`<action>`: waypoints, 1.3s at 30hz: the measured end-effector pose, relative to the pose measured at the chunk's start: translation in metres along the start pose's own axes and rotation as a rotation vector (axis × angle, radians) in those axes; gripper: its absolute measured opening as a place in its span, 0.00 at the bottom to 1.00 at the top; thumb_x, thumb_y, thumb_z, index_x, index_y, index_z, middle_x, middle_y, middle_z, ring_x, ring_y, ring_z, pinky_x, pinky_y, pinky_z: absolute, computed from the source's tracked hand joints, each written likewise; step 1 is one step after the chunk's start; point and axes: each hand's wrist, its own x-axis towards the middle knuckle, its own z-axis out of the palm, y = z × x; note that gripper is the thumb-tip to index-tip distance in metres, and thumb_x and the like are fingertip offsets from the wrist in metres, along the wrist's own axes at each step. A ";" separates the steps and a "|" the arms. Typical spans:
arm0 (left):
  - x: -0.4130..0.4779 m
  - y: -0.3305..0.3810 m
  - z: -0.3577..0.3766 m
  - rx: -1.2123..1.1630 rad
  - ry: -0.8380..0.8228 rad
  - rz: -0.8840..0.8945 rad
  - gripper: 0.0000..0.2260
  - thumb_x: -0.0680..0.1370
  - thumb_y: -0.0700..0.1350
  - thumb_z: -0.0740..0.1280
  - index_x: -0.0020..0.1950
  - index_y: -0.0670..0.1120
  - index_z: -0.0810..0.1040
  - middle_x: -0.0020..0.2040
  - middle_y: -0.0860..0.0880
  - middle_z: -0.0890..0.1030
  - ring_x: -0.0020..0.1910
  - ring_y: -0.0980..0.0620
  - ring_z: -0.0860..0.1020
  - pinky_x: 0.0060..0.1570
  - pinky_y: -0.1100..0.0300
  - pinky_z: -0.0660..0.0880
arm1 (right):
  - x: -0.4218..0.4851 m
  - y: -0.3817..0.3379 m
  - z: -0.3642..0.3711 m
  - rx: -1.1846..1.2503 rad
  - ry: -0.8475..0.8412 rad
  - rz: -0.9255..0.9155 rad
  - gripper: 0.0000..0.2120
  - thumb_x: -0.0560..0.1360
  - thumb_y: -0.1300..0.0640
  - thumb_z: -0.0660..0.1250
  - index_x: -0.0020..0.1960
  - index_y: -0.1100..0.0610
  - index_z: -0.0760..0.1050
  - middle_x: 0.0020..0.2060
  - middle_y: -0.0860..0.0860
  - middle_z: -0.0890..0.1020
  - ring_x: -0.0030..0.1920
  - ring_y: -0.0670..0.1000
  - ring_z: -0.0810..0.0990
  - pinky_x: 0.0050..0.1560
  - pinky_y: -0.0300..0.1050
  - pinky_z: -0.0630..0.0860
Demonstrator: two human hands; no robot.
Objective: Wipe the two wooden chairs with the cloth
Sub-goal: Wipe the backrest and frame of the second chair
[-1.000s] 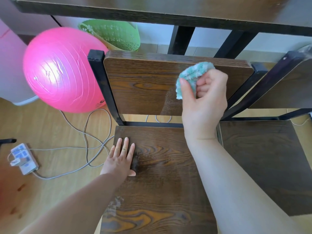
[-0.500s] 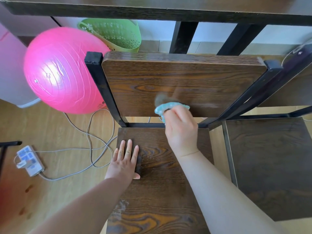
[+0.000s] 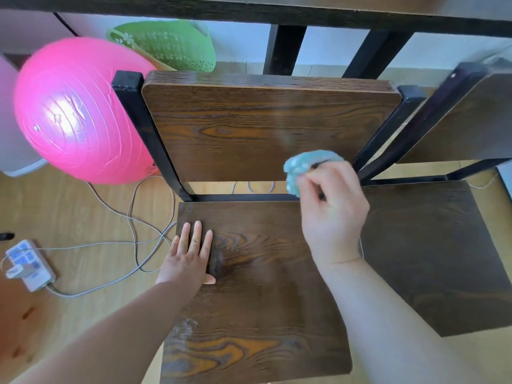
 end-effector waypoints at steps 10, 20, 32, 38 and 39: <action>-0.001 0.000 -0.001 0.011 0.011 0.004 0.45 0.79 0.67 0.53 0.72 0.43 0.24 0.72 0.40 0.25 0.77 0.35 0.32 0.78 0.44 0.43 | 0.077 0.010 -0.008 0.024 0.136 -0.089 0.06 0.76 0.63 0.71 0.42 0.65 0.81 0.40 0.57 0.79 0.41 0.46 0.75 0.44 0.32 0.70; -0.001 0.000 -0.003 0.016 -0.013 -0.001 0.45 0.79 0.67 0.53 0.71 0.42 0.24 0.71 0.39 0.24 0.77 0.35 0.32 0.78 0.43 0.42 | 0.037 0.029 0.029 -0.017 0.062 -0.028 0.09 0.75 0.60 0.72 0.38 0.62 0.77 0.38 0.55 0.78 0.39 0.52 0.75 0.41 0.36 0.68; 0.001 0.001 -0.003 0.024 -0.042 -0.004 0.45 0.79 0.67 0.53 0.71 0.42 0.24 0.71 0.38 0.24 0.77 0.35 0.31 0.78 0.43 0.41 | -0.059 0.073 0.077 -0.115 -0.301 0.138 0.09 0.78 0.57 0.66 0.41 0.60 0.78 0.41 0.53 0.78 0.41 0.52 0.77 0.41 0.45 0.77; 0.002 0.001 0.001 0.018 -0.030 -0.013 0.45 0.79 0.67 0.53 0.71 0.42 0.23 0.71 0.38 0.24 0.77 0.35 0.31 0.78 0.43 0.43 | -0.056 0.065 0.014 -0.006 -0.270 0.223 0.06 0.75 0.60 0.73 0.41 0.60 0.78 0.43 0.50 0.78 0.42 0.50 0.78 0.37 0.39 0.72; 0.002 0.001 0.001 0.019 -0.029 -0.013 0.45 0.79 0.67 0.53 0.71 0.42 0.23 0.71 0.38 0.24 0.77 0.35 0.31 0.78 0.43 0.43 | -0.046 0.060 -0.001 0.008 -0.251 0.198 0.06 0.75 0.60 0.73 0.42 0.61 0.79 0.43 0.51 0.79 0.43 0.49 0.78 0.38 0.40 0.74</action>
